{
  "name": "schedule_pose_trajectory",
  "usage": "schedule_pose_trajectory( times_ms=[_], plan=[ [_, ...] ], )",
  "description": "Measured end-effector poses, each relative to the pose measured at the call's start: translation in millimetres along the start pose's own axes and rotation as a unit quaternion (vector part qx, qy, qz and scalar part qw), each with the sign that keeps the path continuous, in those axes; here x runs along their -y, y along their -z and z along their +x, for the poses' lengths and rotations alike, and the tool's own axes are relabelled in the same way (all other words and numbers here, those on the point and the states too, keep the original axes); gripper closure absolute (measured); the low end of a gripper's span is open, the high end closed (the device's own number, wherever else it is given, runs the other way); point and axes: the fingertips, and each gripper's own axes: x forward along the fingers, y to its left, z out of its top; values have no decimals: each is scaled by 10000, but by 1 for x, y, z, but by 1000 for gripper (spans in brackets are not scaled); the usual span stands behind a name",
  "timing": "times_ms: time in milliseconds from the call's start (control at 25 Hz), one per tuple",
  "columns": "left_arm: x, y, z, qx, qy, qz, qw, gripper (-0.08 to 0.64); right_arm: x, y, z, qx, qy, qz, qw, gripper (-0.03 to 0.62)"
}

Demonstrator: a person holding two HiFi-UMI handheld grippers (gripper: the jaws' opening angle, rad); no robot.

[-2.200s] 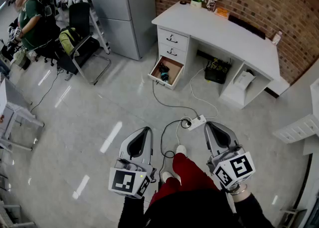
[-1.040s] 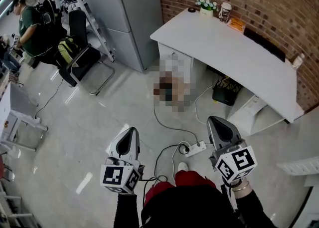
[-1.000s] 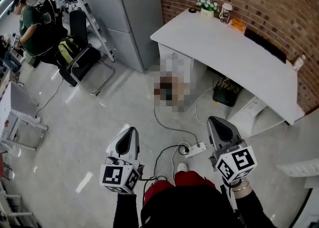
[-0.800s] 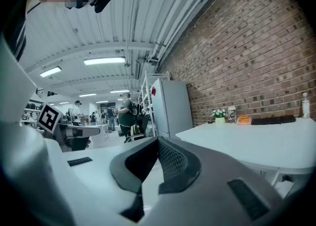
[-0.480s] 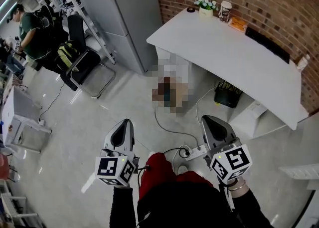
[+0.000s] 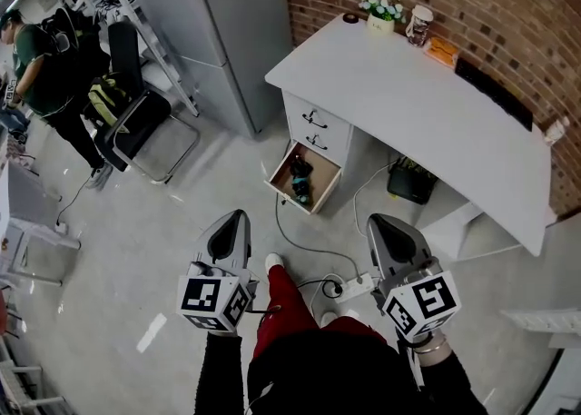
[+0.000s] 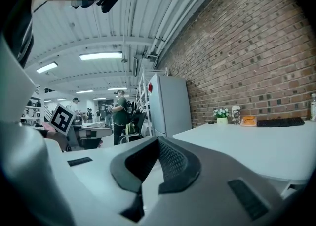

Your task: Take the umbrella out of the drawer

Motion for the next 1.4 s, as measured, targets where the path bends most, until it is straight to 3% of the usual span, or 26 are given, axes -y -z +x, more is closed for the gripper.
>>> schedule_pose_trajectory(
  times_ms=[400,560,720,840,1160,1400],
  plan=[
    [-111,13,92,-398,567,-175,9974,557,-20,-1,157,-283,206,57,9994,594],
    [-147,26,127,-706,879,-422,9927,557,-24,0,217,-451,367,44,9983,594],
    [-175,44,156,-968,962,-729,9880,557,-22,6,251,-606,563,48,9966,594],
    [-184,60,177,-1081,915,-966,9852,556,-15,17,258,-786,667,19,9947,594],
    [-177,124,238,-1580,709,-1140,9783,555,32,58,273,-1101,779,-99,9908,595],
    [-164,191,283,-1967,376,-1215,9722,557,69,114,301,-1420,533,-100,9884,594]
  ],
)
